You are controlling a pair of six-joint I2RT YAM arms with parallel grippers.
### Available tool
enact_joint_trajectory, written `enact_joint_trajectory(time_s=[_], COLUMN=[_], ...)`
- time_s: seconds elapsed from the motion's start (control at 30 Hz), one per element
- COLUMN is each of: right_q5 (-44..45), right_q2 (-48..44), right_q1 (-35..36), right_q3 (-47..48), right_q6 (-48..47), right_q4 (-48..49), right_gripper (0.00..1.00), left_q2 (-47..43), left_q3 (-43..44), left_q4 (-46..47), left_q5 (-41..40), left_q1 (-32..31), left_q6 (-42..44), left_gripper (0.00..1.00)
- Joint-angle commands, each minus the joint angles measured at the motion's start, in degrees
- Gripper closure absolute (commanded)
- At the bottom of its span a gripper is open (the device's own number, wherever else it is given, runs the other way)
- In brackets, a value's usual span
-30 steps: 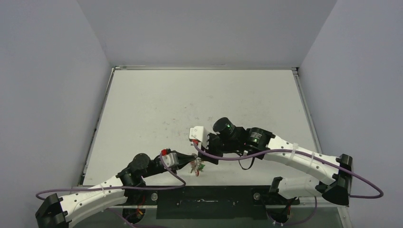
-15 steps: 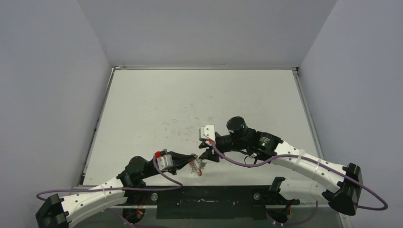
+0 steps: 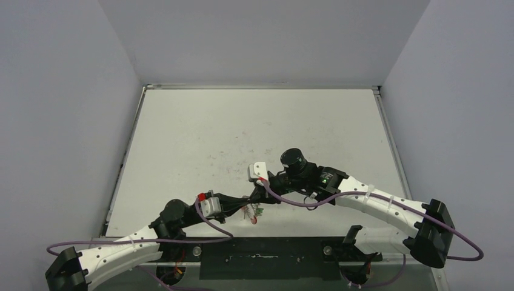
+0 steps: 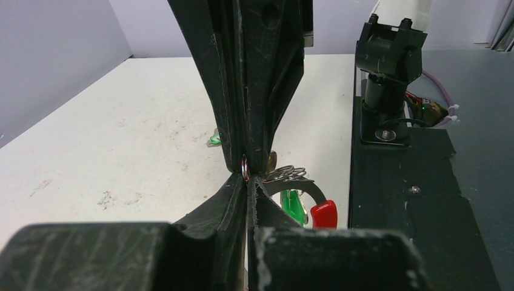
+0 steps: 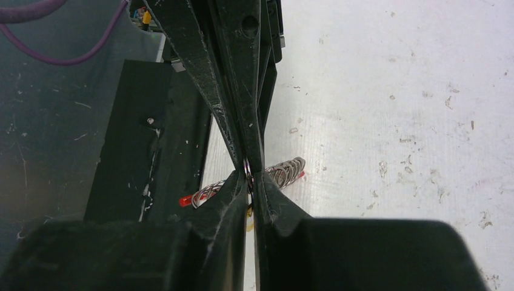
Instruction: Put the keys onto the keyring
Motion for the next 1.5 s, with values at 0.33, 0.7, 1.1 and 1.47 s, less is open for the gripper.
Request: enact_joint_trajectory(time_s=[0.33, 0.7, 1.1, 1.47], right_q5=[4.6, 12.6, 13.2, 14.1], right_q2=[4.5, 14.6, 20.3, 20.9], right_q1=[-0.4, 2.1, 5.8, 6.2], right_q3=[9.8, 26.3, 32.7, 32.4], right_q6=[0.2, 0.1, 1.6, 1.7], right_q4=[-12.7, -34.9, -38.3, -37.6], right_gripper=[1.00, 1.00, 1.00, 1.00], left_q2=[-4.5, -6.5, 1.9, 3.1], left_q3=[3.8, 10.8, 12.1, 11.6], left_q4=[-6.7, -26.8, -20.1, -16.6], left_q5=[-2.3, -6.3, -2.1, 1.8], left_q1=[-0.3, -0.2, -0.2, -0.2], left_q6=[3.0, 6.4, 6.1, 5.5], left_gripper=[0.83, 0.64, 0.69, 0.69])
